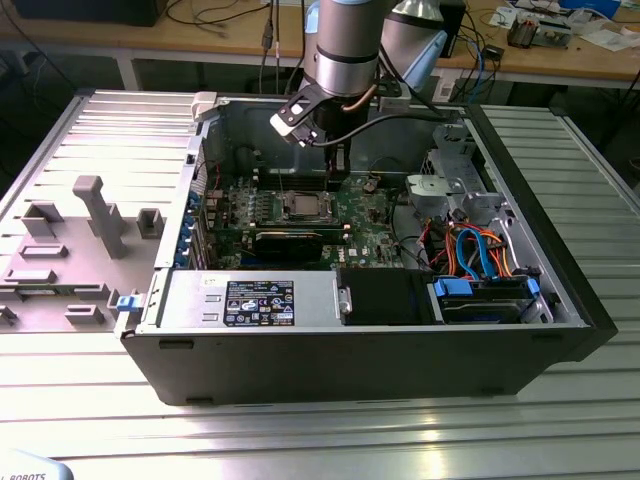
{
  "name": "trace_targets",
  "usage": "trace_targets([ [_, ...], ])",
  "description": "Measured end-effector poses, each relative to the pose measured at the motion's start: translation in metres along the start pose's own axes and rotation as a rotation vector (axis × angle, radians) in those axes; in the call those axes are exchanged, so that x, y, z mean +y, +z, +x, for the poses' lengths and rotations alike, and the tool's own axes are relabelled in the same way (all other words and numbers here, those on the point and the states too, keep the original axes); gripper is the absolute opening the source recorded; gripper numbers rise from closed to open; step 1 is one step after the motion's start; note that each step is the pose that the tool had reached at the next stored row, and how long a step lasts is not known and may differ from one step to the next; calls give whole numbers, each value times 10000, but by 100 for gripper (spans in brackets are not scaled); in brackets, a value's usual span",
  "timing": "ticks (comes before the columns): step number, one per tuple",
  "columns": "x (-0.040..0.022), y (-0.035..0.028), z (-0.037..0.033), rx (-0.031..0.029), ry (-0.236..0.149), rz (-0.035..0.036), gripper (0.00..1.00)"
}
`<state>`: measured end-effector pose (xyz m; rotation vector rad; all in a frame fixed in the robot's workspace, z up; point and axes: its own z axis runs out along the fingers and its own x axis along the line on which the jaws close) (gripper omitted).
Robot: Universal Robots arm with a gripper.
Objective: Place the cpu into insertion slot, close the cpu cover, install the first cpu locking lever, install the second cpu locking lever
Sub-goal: 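Close the cpu cover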
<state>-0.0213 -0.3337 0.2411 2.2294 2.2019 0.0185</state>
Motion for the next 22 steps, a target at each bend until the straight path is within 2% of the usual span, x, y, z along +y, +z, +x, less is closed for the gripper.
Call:
trace_targets([
  [5, -7, 6, -1, 1, 3, -1, 11],
  [14, -83, 60, -1, 0, 0, 24, 11],
  [22, -86, 69, -1, 0, 0, 25, 11],
])
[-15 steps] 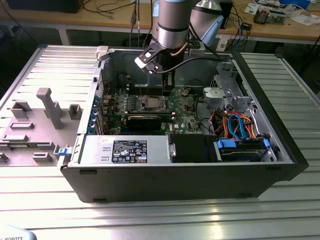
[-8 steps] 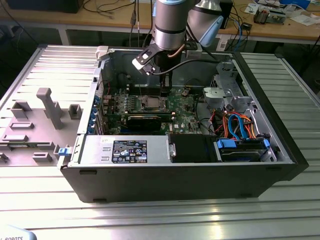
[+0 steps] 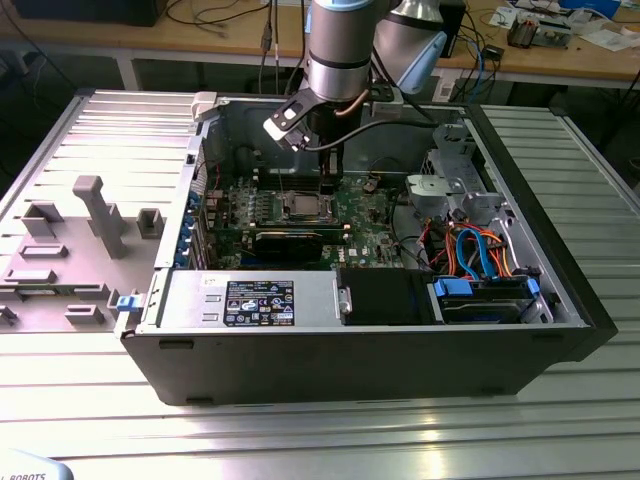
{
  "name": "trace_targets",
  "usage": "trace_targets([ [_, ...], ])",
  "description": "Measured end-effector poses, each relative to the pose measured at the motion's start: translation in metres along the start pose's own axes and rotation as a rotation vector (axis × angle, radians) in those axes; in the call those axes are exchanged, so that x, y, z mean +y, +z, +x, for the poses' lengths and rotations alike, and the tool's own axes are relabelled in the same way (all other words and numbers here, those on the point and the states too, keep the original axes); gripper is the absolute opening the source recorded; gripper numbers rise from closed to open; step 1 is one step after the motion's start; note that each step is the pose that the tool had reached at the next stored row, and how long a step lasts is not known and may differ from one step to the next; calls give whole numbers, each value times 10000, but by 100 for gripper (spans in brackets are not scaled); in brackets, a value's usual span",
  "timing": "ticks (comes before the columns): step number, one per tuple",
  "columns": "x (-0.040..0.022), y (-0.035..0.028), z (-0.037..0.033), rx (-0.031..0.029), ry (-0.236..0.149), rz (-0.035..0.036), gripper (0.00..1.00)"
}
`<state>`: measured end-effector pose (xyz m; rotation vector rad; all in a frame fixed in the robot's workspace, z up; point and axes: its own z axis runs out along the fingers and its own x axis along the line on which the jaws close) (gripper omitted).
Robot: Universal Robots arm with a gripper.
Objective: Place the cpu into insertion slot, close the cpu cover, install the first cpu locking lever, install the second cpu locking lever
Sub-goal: 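Close the cpu cover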
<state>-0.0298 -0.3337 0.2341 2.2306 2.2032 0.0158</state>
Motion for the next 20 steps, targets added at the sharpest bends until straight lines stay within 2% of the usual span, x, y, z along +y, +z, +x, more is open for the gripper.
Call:
trace_targets([
  [8, -8, 4, 0, 1, 1, 0, 11],
  [20, -187, 42, -3, 0, 0, 0, 11],
])
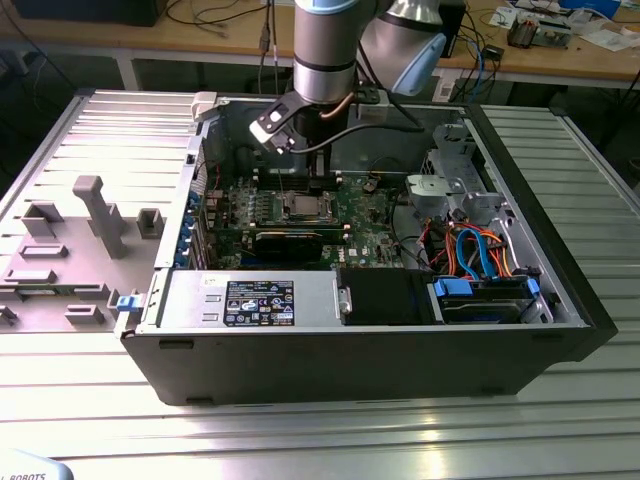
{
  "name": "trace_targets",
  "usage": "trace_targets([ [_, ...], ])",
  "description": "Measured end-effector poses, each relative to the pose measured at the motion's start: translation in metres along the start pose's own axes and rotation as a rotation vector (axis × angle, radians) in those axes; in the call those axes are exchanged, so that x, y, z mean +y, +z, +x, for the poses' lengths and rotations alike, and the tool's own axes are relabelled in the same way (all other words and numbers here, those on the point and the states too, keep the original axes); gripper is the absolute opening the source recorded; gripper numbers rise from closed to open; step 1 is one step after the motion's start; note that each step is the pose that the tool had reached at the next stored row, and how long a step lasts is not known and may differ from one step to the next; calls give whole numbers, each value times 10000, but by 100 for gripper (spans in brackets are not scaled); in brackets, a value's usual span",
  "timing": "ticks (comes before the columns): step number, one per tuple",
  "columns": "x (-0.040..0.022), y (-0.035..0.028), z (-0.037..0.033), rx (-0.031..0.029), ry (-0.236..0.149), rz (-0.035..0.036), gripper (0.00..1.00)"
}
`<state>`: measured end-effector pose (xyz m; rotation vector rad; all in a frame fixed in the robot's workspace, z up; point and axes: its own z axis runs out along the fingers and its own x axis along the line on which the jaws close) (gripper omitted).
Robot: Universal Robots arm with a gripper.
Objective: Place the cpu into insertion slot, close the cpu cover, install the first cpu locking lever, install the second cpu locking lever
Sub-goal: 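Close the cpu cover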
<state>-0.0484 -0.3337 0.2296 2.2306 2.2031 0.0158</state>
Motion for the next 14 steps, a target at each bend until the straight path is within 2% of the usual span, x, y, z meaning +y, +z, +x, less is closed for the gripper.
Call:
trace_targets([
  [14, -43, 12, 0, 1, 1, 0, 11],
])
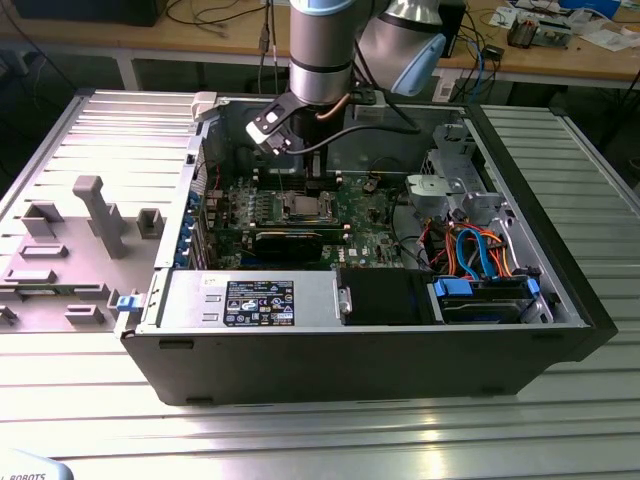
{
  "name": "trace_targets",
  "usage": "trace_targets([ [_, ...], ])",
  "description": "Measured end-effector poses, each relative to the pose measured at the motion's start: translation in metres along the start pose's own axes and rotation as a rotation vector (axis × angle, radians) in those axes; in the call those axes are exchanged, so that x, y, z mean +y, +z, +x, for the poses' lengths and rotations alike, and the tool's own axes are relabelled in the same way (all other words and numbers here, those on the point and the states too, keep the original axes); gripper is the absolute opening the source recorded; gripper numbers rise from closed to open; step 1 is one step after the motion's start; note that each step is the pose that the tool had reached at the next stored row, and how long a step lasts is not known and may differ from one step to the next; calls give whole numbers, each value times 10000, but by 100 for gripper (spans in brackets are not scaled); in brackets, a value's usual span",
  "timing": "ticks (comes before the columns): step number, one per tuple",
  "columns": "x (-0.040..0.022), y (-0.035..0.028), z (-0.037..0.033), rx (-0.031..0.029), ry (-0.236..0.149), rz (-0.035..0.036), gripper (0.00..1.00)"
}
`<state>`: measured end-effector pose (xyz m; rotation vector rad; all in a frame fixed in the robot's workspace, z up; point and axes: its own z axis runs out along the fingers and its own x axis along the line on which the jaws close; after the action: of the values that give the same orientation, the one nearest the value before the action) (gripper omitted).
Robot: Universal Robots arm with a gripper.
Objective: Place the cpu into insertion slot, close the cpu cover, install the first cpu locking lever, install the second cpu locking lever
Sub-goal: 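Close the cpu cover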
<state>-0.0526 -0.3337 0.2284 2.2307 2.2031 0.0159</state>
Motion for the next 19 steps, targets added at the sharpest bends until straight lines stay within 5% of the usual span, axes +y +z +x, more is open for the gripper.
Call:
trace_targets([
  [13, -119, 13, -2, -1, -14, 1, 11],
  [19, -127, 18, -2, 0, -16, 0, 11],
])
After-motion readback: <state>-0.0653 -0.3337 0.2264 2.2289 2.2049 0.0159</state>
